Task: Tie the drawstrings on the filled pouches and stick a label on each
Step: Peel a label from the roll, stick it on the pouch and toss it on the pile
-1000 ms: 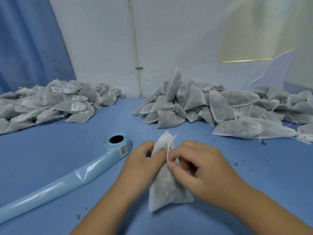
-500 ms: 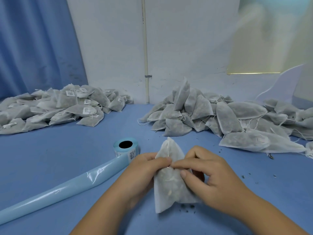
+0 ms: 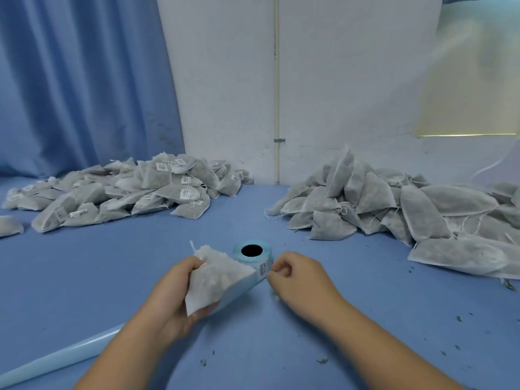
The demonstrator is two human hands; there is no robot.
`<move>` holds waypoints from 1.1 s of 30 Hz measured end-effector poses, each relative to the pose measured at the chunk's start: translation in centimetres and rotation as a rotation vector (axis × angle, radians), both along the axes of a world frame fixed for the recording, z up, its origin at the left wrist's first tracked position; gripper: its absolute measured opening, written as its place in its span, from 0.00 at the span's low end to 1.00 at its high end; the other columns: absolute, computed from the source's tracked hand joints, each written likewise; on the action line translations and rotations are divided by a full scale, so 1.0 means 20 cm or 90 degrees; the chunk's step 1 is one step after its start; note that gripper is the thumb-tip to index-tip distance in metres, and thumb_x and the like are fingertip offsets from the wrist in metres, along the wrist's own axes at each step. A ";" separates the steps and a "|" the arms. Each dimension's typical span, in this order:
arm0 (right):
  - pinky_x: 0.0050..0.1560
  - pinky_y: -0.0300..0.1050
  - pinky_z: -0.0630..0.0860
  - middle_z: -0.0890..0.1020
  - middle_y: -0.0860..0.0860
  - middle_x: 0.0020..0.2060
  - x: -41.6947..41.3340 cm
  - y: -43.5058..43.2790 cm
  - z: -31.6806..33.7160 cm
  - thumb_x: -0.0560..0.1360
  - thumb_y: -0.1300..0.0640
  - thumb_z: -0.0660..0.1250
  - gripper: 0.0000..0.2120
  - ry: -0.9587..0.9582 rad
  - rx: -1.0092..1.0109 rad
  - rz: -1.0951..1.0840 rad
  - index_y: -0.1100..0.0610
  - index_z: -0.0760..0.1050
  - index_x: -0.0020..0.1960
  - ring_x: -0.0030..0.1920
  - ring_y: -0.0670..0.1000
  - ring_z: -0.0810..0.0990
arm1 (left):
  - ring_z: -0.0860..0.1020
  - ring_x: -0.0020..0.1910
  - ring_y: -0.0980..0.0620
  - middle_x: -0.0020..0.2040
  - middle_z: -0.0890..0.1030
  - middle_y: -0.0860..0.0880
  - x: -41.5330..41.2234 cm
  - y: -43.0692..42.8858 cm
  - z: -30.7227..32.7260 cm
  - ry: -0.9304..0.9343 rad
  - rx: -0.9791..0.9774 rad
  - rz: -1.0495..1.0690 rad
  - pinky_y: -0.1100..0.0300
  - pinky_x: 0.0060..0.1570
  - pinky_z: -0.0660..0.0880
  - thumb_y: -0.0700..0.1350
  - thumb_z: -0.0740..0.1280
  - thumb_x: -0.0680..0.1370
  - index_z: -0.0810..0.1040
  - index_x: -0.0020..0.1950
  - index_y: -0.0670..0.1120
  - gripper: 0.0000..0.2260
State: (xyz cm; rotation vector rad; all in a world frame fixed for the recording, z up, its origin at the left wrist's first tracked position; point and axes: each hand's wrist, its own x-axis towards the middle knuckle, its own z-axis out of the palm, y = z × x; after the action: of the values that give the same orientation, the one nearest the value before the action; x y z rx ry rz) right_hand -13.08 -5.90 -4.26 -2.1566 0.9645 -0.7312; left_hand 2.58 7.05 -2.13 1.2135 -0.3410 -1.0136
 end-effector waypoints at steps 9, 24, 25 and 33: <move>0.36 0.39 0.71 0.79 0.44 0.38 0.20 -0.01 -0.11 0.71 0.48 0.67 0.07 -0.044 0.042 -0.117 0.50 0.73 0.40 0.38 0.43 0.76 | 0.82 0.27 0.48 0.33 0.82 0.42 0.01 -0.13 -0.01 0.151 -0.041 -0.092 0.59 0.27 0.79 0.37 0.58 0.77 0.78 0.45 0.37 0.09; 0.33 0.43 0.66 0.75 0.48 0.31 0.16 -0.01 -0.05 0.69 0.60 0.63 0.05 -0.076 0.098 -0.123 0.60 0.73 0.35 0.32 0.48 0.70 | 0.82 0.28 0.48 0.32 0.82 0.44 0.01 -0.12 -0.07 0.071 -0.033 -0.109 0.61 0.26 0.77 0.41 0.59 0.76 0.84 0.29 0.41 0.20; 0.33 0.42 0.67 0.76 0.47 0.31 0.15 -0.01 -0.05 0.69 0.60 0.63 0.05 -0.074 0.100 -0.127 0.58 0.72 0.34 0.32 0.47 0.71 | 0.82 0.28 0.49 0.32 0.82 0.44 0.01 -0.12 -0.07 0.059 -0.036 -0.113 0.61 0.27 0.77 0.41 0.59 0.76 0.84 0.28 0.42 0.20; 0.34 0.41 0.69 0.80 0.48 0.32 -0.15 -0.01 0.07 0.71 0.60 0.66 0.06 -0.182 0.143 -0.152 0.55 0.77 0.36 0.33 0.47 0.77 | 0.79 0.38 0.46 0.41 0.79 0.43 -0.09 -0.11 -0.05 -0.141 -0.028 -0.100 0.55 0.40 0.74 0.44 0.64 0.77 0.81 0.45 0.47 0.06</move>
State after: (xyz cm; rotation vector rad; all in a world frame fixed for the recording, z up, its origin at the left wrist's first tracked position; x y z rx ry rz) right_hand -15.99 -6.03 -2.88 -1.7079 1.1027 -0.9659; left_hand 0.83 4.82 -3.21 1.2771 -0.6376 -1.0023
